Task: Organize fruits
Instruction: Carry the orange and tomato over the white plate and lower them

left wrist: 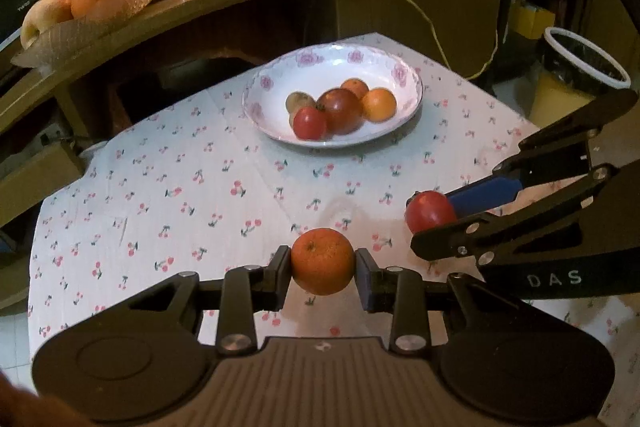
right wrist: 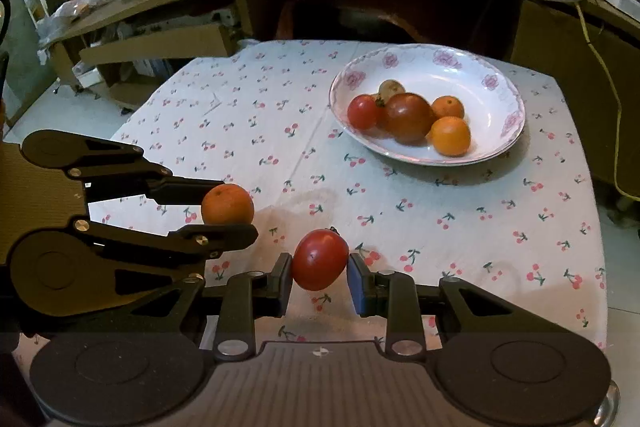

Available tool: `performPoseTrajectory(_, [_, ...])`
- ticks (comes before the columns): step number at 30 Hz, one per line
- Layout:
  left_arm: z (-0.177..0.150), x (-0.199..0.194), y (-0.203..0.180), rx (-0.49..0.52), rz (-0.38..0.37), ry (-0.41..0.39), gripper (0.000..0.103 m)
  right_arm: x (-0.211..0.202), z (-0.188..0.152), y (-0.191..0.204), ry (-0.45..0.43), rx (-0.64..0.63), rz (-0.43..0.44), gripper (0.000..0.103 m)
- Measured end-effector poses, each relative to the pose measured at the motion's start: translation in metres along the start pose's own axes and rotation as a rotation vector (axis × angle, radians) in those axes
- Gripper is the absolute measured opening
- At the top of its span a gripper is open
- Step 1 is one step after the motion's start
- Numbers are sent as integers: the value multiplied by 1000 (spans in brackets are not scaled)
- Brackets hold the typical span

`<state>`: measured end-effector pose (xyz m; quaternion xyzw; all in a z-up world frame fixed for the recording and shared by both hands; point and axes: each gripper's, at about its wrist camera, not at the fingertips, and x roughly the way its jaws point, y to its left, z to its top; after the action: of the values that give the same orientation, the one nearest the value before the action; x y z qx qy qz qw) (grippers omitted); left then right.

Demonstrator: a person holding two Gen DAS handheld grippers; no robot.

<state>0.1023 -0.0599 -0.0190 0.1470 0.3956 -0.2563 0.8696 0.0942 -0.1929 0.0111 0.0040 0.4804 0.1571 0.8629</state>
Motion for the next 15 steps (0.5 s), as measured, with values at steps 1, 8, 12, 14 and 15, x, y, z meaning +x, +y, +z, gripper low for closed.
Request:
performPoseTrajectory(1, [2, 0, 0, -2, 0, -4, 39, -2, 1, -1, -7, 4, -1, 31])
performPoseTrajectory(8, [18, -1, -2, -9, 0, -35, 39, -11, 10, -10, -52, 28, -18, 31])
performPoseTrajectory(12, [30, 2, -2, -15, 5, -55, 39, -14, 16, -18, -77, 46, -37, 31])
performPoseTrajectory(14, [39, 4, 0, -26, 10, -69, 39, -15, 22, -24, -93, 60, -45, 31])
performPoseTrajectory(15, [42, 5, 1, -31, 12, -74, 39, -15, 25, -27, -102, 69, -48, 31])
